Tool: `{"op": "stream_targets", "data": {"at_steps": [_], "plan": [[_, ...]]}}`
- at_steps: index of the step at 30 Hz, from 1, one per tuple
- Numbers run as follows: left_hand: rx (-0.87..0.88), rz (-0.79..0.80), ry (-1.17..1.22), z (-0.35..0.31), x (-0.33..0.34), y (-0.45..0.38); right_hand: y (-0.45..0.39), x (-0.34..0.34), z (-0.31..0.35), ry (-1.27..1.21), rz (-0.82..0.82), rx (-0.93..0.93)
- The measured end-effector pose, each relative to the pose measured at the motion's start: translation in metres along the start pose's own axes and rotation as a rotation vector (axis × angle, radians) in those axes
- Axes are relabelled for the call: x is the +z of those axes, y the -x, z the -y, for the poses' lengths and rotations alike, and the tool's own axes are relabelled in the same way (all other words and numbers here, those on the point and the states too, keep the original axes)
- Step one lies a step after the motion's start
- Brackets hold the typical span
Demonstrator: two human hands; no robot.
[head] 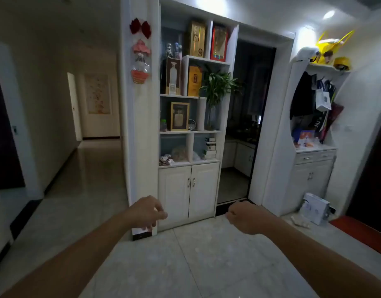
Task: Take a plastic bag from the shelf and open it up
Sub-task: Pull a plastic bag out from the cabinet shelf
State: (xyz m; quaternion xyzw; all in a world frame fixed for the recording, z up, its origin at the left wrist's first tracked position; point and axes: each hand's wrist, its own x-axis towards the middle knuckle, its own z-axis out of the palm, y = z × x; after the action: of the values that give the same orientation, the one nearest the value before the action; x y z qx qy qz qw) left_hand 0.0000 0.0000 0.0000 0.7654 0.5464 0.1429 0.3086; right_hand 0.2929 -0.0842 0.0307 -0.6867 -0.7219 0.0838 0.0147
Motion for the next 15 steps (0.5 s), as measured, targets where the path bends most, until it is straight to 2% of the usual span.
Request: {"op": "stream_targets", "data": {"at_steps": [15], "plan": [[0.031, 0.043, -0.044, 0.033, -0.055, -0.165, -0.161, -0.014, -0.006, -0.192, 0.042, 0.052]]}}
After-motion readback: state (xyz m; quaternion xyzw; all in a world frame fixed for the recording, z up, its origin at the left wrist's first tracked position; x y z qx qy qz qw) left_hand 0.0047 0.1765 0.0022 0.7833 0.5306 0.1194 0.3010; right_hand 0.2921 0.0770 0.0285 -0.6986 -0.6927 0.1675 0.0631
